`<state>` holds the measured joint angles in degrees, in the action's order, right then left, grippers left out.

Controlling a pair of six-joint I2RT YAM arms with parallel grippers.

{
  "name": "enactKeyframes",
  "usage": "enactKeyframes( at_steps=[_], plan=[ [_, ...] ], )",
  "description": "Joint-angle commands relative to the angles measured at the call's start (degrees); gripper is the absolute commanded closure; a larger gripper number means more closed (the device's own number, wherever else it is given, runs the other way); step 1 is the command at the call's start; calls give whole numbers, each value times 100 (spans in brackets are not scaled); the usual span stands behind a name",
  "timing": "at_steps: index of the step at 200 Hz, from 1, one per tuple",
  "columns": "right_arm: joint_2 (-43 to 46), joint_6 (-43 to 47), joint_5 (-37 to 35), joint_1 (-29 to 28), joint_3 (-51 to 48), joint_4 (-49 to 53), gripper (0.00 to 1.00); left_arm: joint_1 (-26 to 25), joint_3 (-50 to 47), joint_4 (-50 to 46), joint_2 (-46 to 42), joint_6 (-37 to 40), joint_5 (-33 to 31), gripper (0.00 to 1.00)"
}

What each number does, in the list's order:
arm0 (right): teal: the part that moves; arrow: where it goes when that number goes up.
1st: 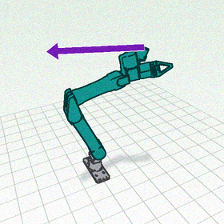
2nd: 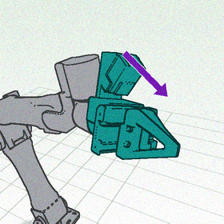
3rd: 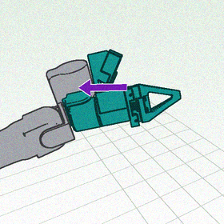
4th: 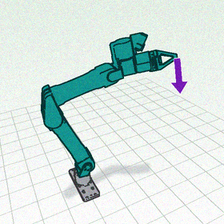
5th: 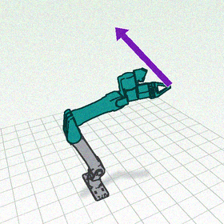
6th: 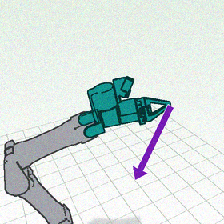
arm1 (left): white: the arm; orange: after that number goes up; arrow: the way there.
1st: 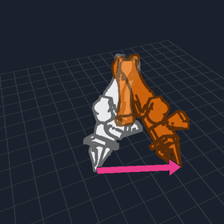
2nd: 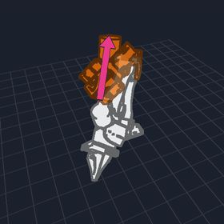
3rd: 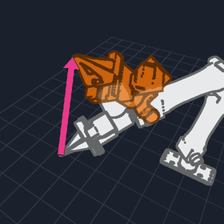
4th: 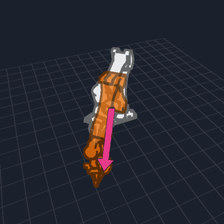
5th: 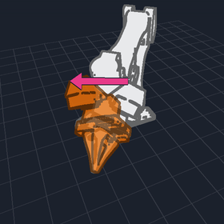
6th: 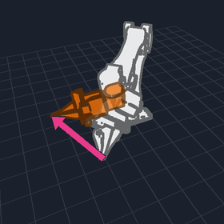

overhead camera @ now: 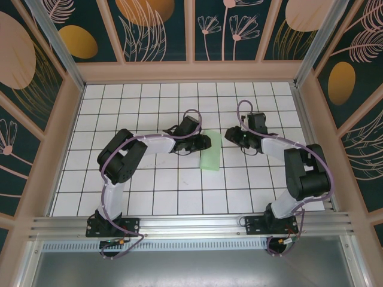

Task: Fold a paper plane with a square sheet of paper (fold left side to right side)
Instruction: First fold in half a square sheet of paper at the center of the table.

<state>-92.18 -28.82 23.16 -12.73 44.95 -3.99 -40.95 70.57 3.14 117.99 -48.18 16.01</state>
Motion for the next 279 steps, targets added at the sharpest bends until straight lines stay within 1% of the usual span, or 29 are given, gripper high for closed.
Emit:
enactKeyframes(
  at_steps=[1, 81, 191, 279],
  plan=[
    [157, -10, -29, 34, -96, 70, 65, -1, 47, -328, 285, 94, -289, 54],
    [182, -10, 122, 32, -171, 17, 65, -5, 27, -407, 324, 134, -352, 54],
    [159, -62, 220, 12, -267, -65, 66, -1, -25, -393, 393, -42, -419, 57],
    [122, -104, 233, -28, -286, -107, 66, -6, -60, -345, 426, -89, -405, 54]
  ],
)
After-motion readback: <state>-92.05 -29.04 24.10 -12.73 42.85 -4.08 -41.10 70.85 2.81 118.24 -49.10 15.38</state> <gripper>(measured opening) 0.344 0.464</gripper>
